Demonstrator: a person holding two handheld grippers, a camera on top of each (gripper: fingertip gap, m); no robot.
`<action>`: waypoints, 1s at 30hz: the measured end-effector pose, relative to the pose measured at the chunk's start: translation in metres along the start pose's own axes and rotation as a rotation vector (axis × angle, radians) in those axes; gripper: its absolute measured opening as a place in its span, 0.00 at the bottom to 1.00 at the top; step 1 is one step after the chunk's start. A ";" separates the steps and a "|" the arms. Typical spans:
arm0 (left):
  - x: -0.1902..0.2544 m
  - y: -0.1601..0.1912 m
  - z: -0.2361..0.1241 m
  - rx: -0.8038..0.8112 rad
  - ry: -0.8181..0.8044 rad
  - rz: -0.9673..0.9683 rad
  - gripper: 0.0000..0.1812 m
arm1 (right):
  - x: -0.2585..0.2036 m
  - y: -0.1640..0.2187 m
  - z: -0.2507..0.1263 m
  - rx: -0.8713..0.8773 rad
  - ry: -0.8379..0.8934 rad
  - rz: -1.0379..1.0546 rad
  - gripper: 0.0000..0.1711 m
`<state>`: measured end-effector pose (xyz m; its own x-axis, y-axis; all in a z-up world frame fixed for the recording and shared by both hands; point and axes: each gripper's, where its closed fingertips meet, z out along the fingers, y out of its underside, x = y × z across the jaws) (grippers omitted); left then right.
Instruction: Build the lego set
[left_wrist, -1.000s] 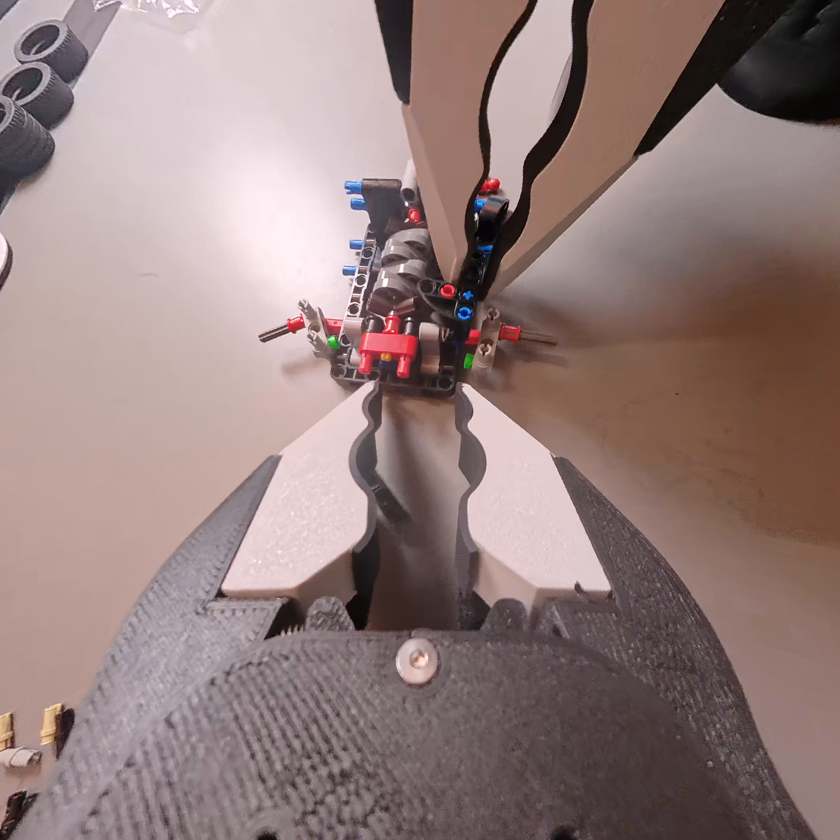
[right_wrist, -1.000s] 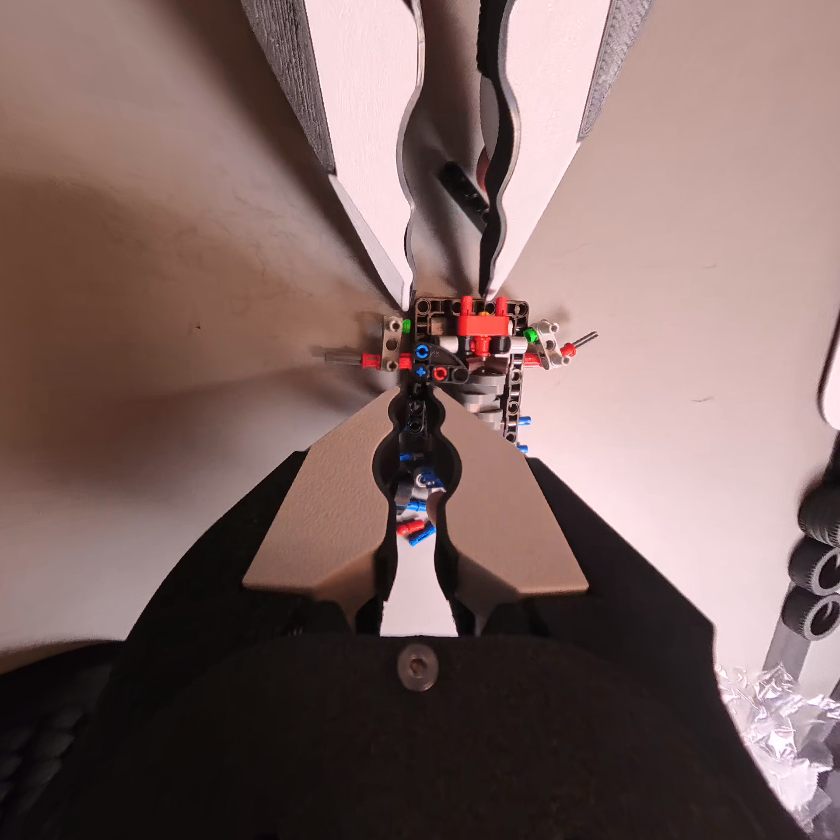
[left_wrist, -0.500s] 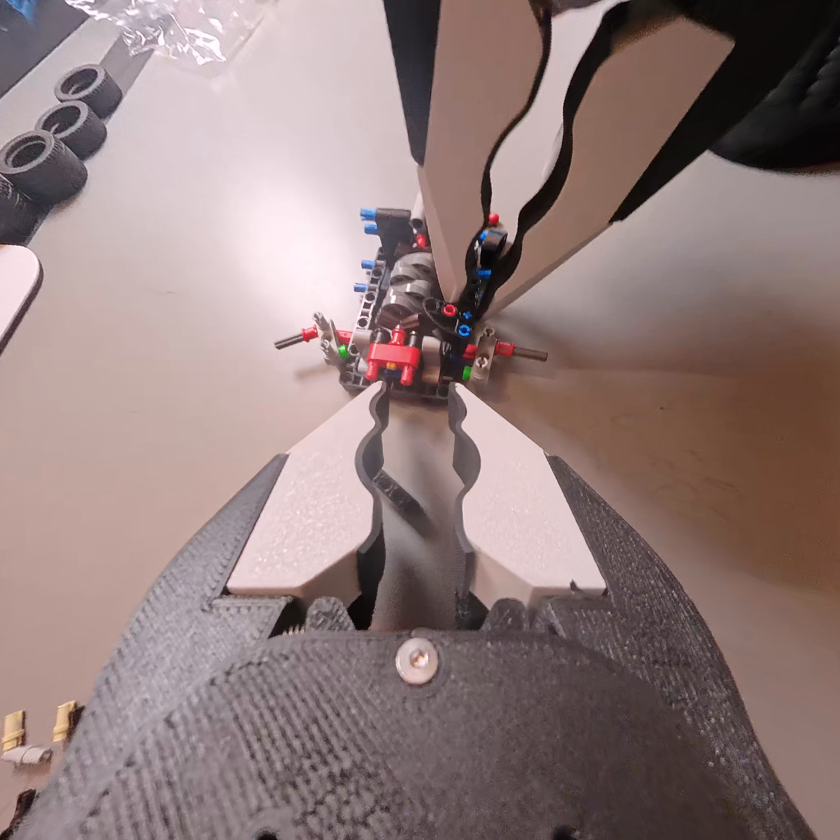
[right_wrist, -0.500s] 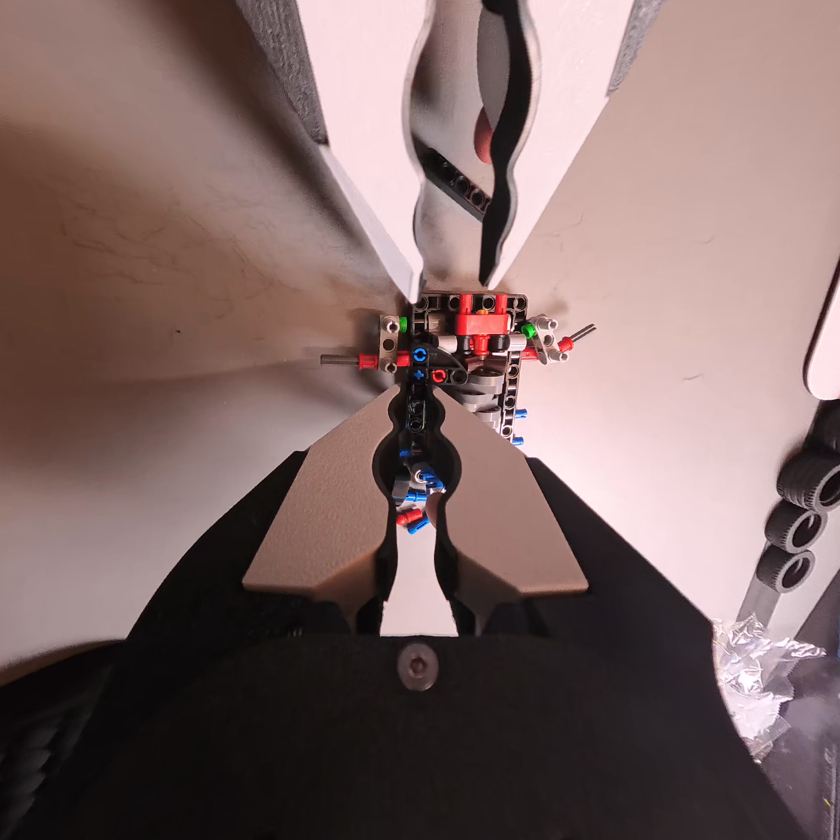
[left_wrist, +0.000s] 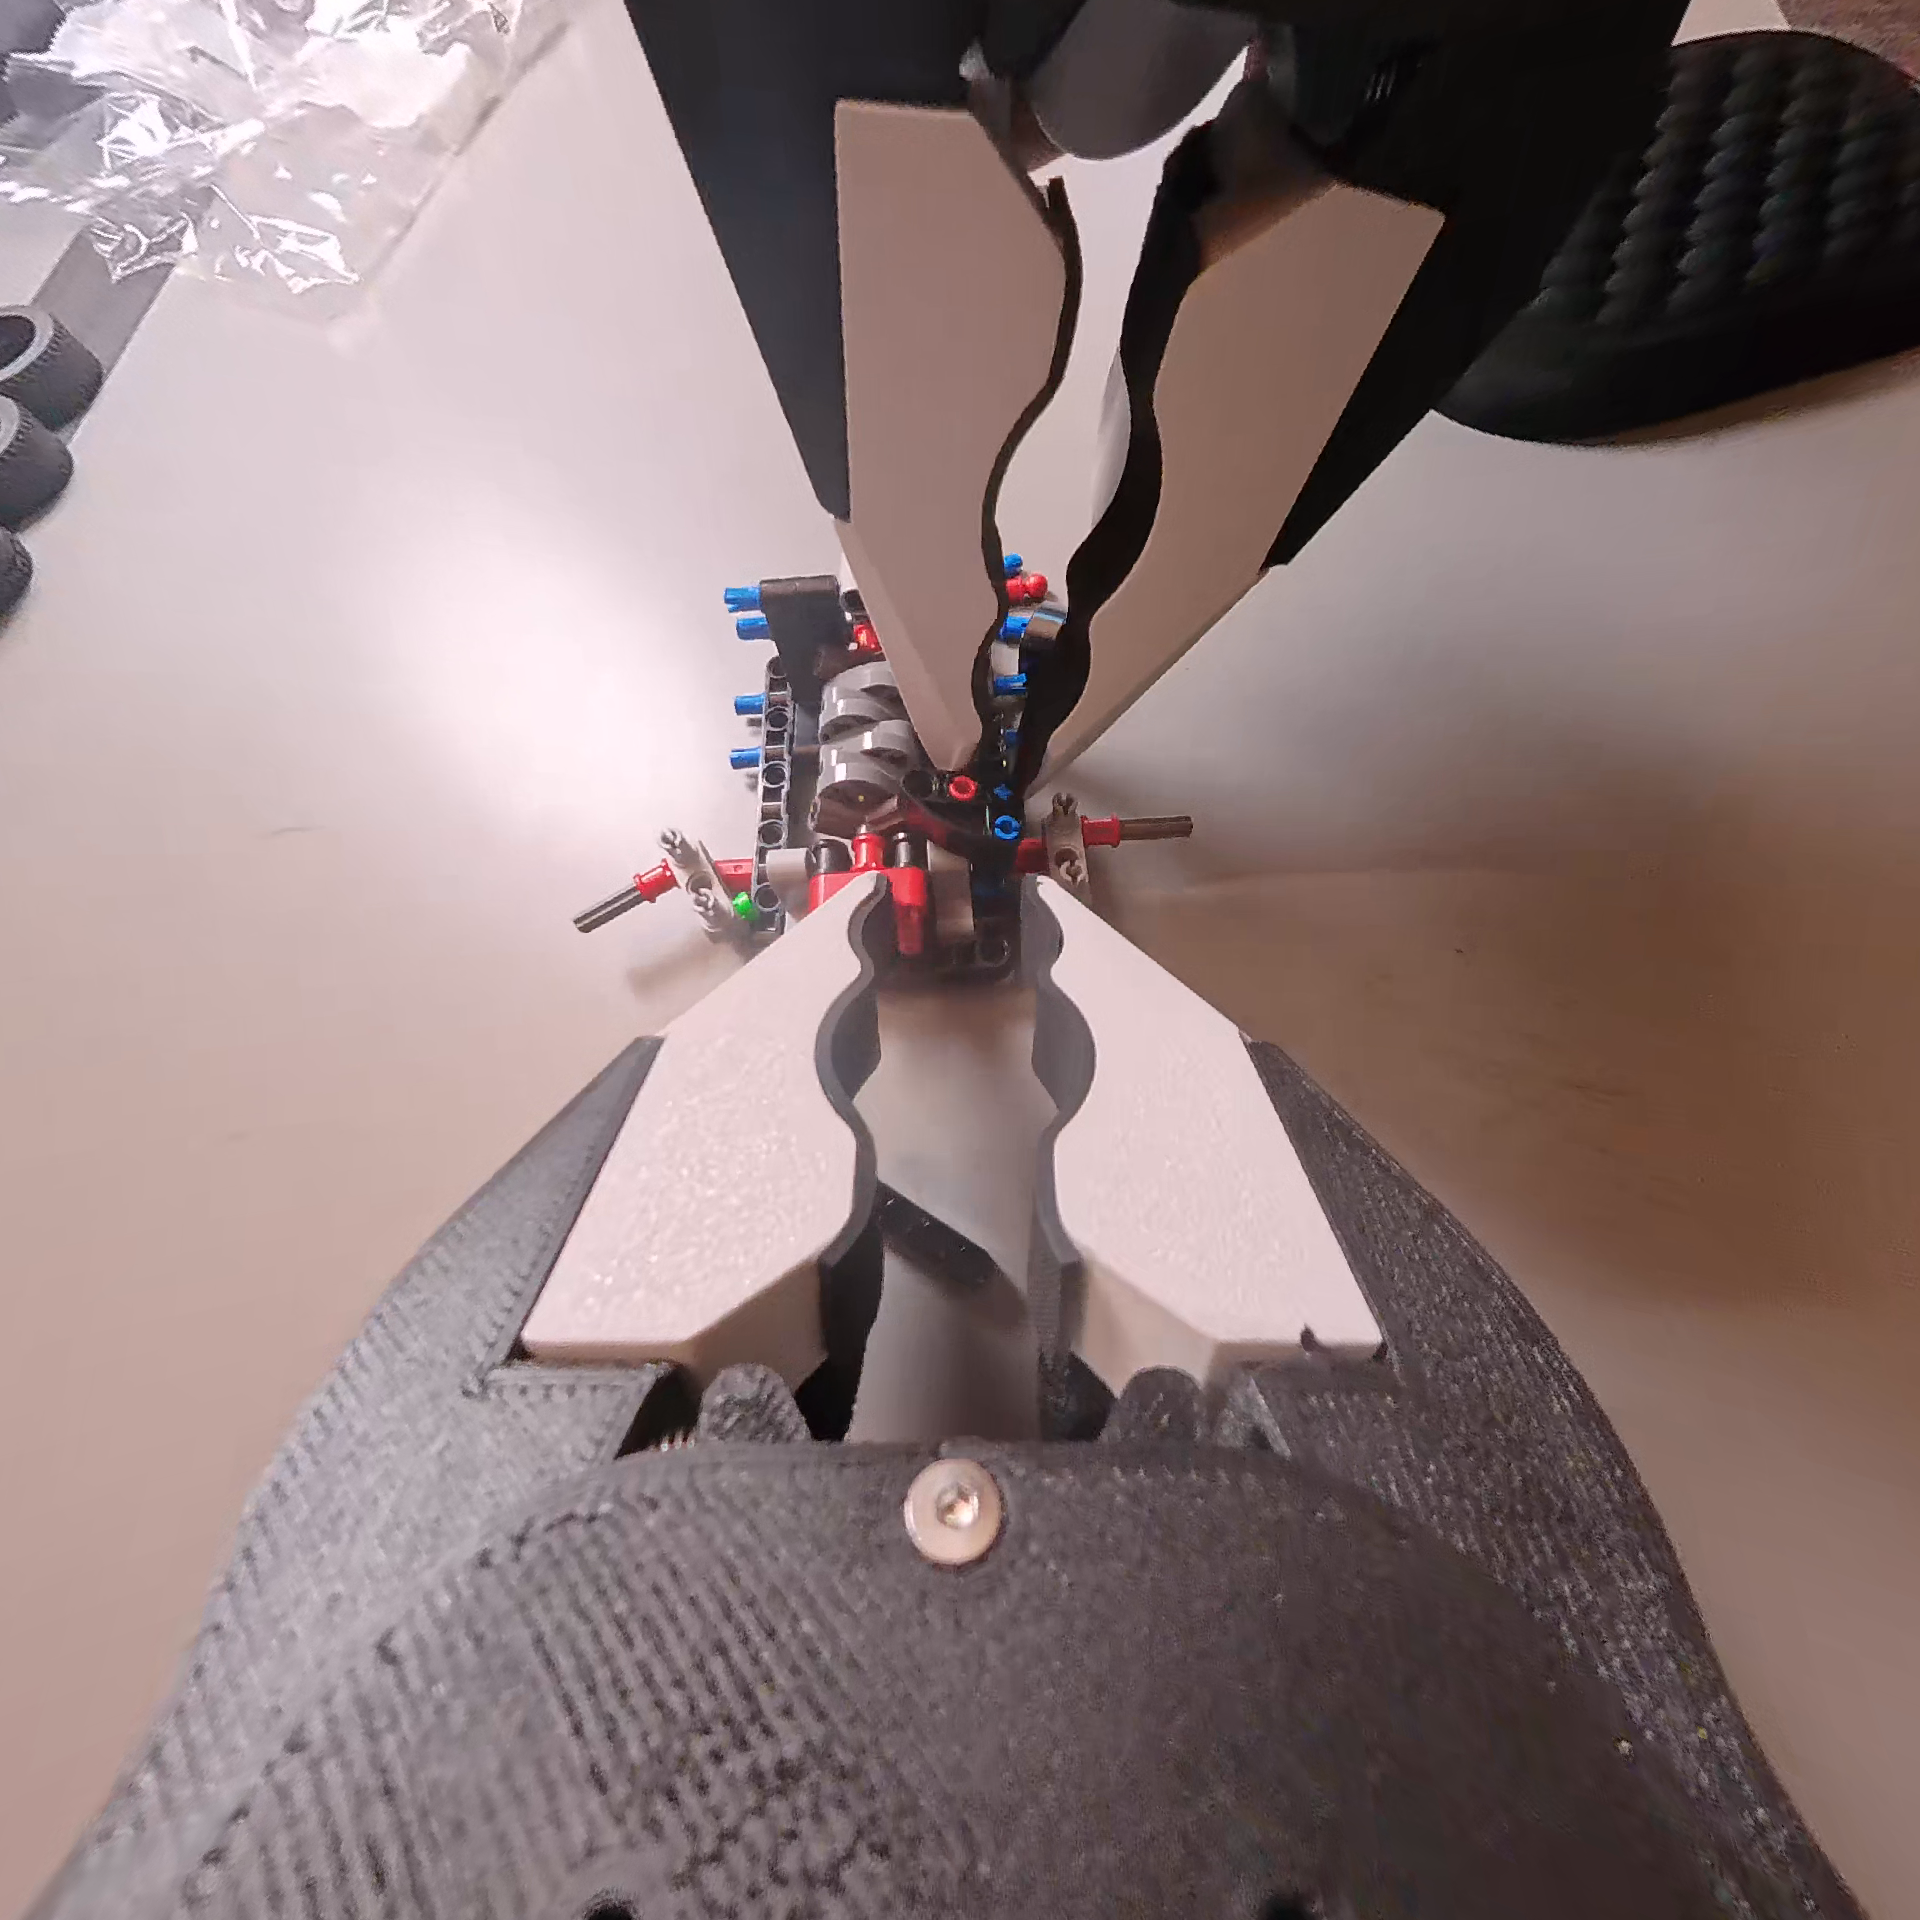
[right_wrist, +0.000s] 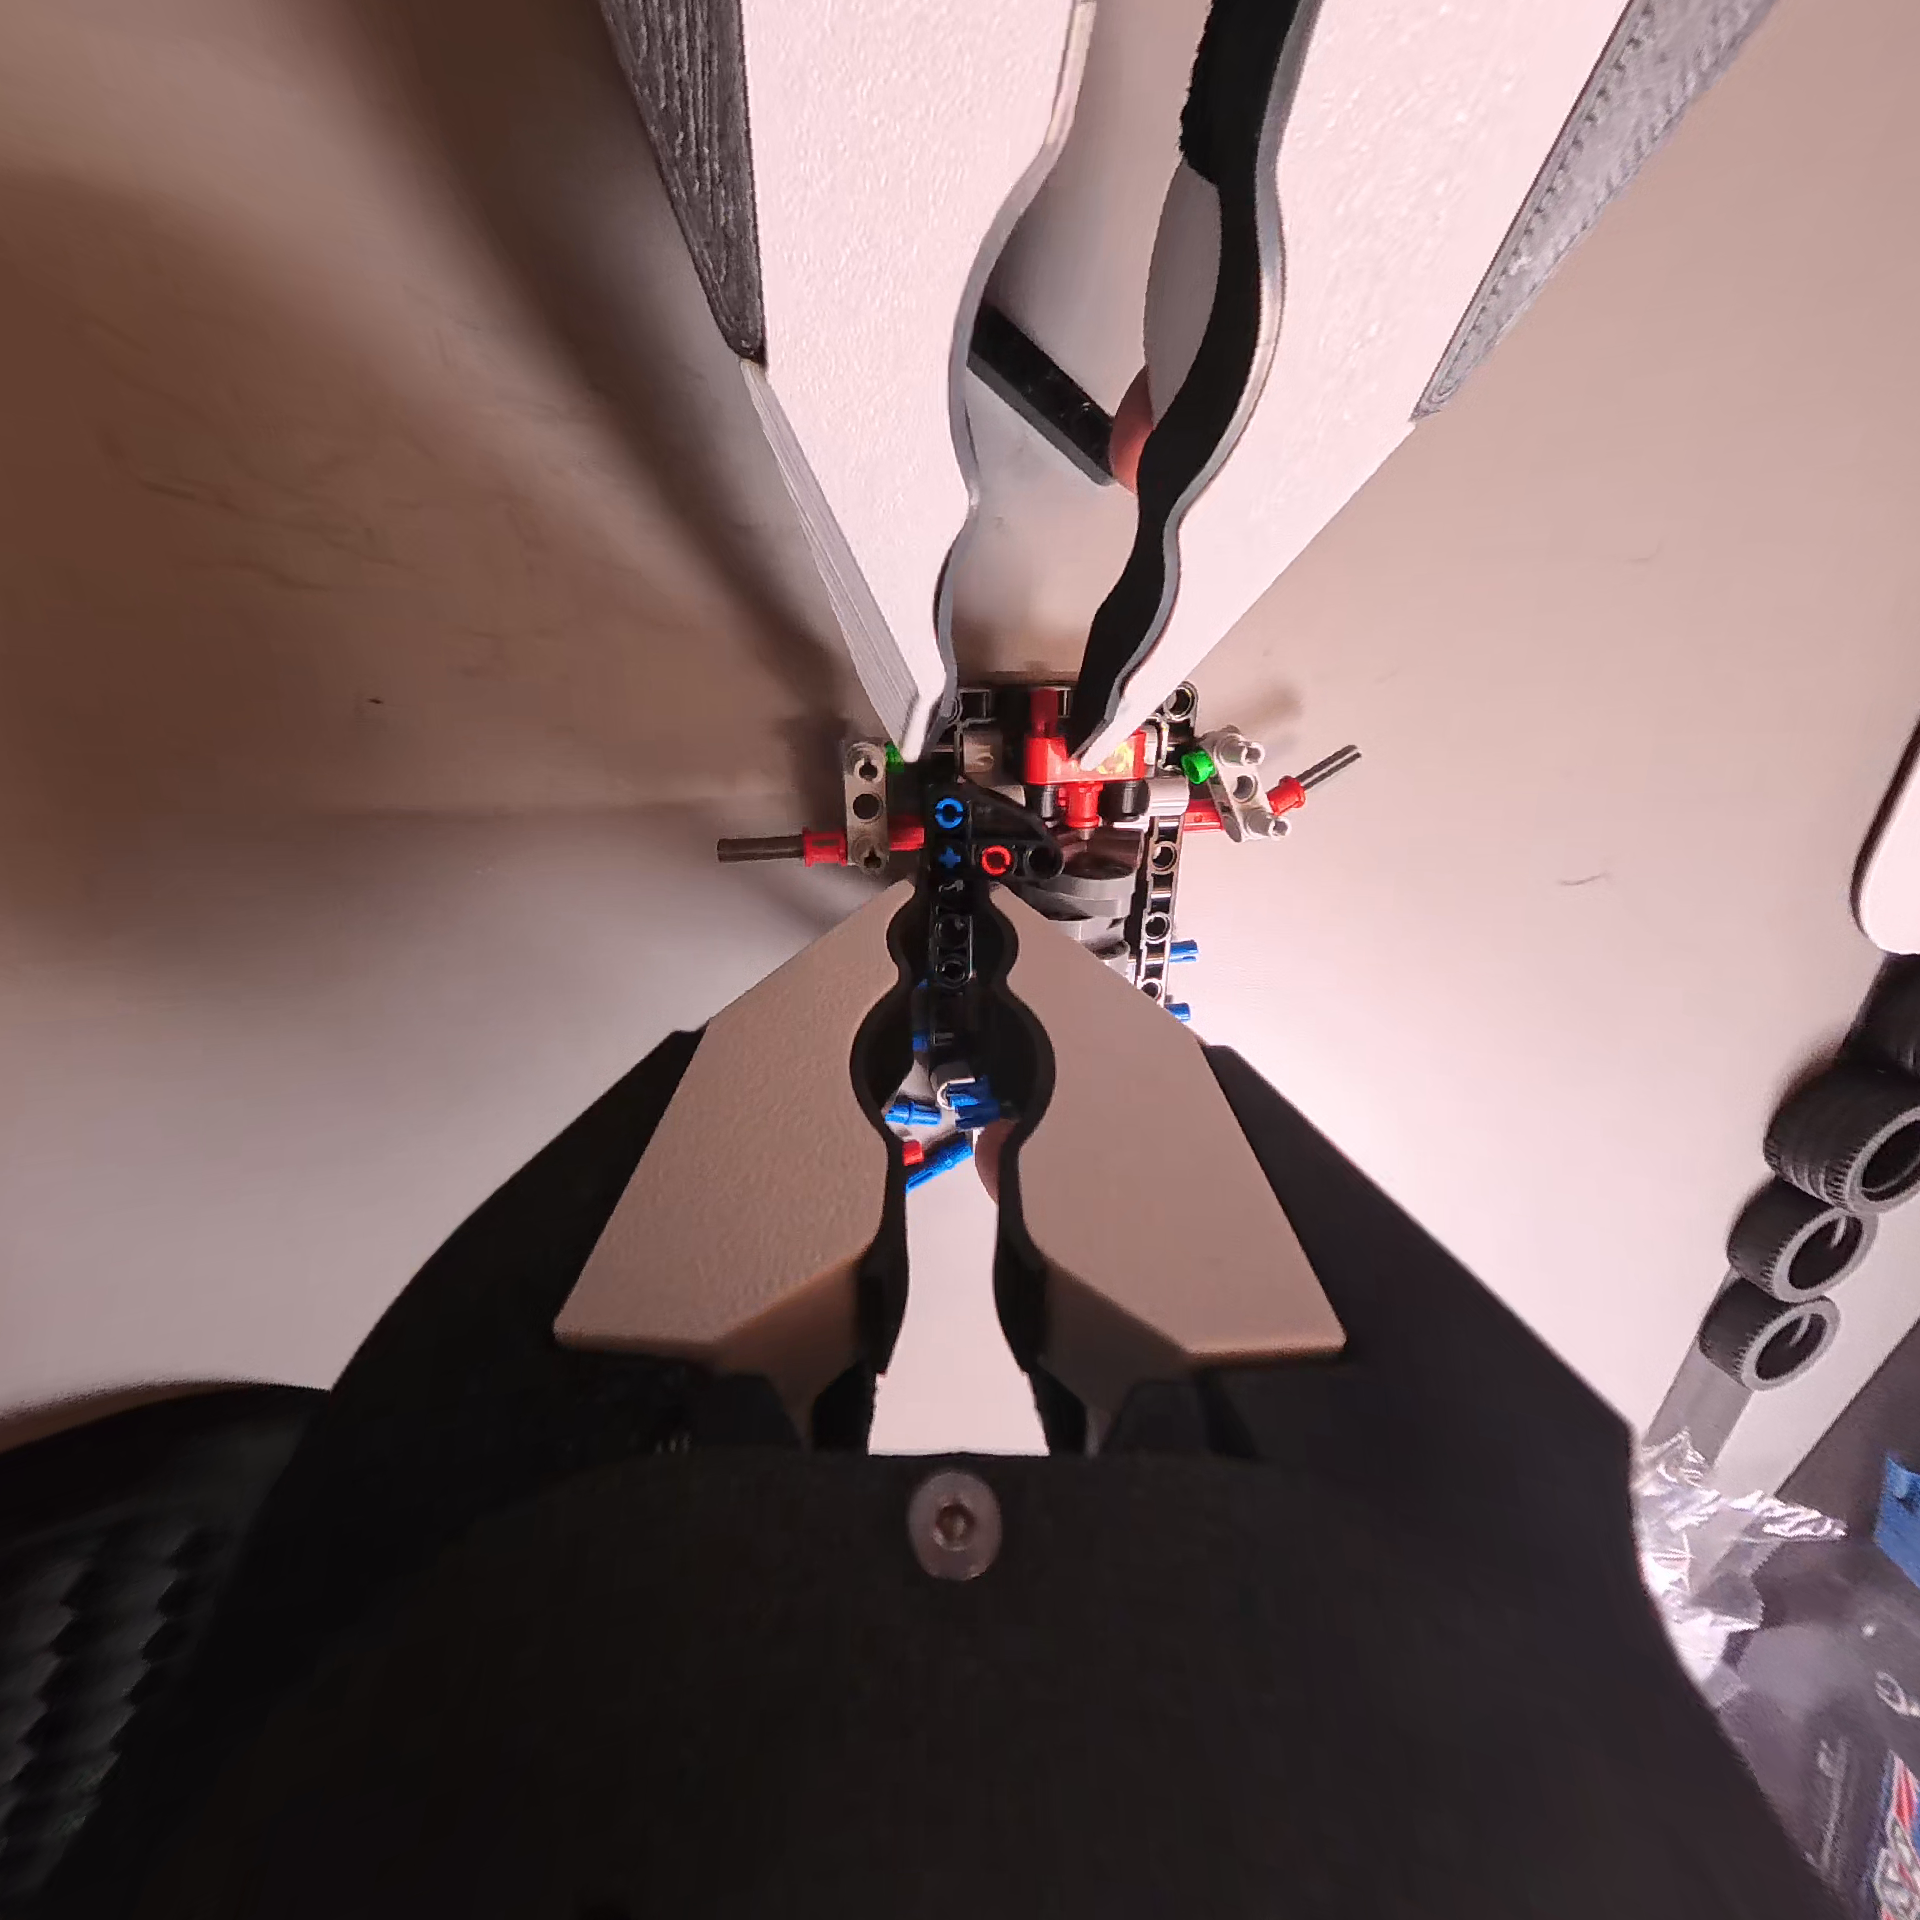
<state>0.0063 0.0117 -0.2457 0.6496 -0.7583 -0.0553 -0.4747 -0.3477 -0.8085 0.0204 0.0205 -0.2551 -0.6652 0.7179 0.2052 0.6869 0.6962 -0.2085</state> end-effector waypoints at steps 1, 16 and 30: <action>0.000 0.000 0.000 0.002 0.000 0.001 0.12 | 0.000 0.000 0.000 -0.003 -0.002 -0.008 0.02; -0.011 -0.003 -0.005 0.012 -0.014 0.057 0.13 | 0.004 0.003 0.002 -0.077 -0.071 -0.022 0.02; -0.006 -0.002 0.007 0.014 -0.042 0.044 0.07 | 0.008 -0.001 0.002 -0.007 -0.050 0.038 0.06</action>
<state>0.0072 0.0208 -0.2477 0.6527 -0.7489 -0.1149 -0.4951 -0.3068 -0.8129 0.0136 0.0256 -0.2549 -0.6522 0.7433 0.1489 0.7140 0.6683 -0.2085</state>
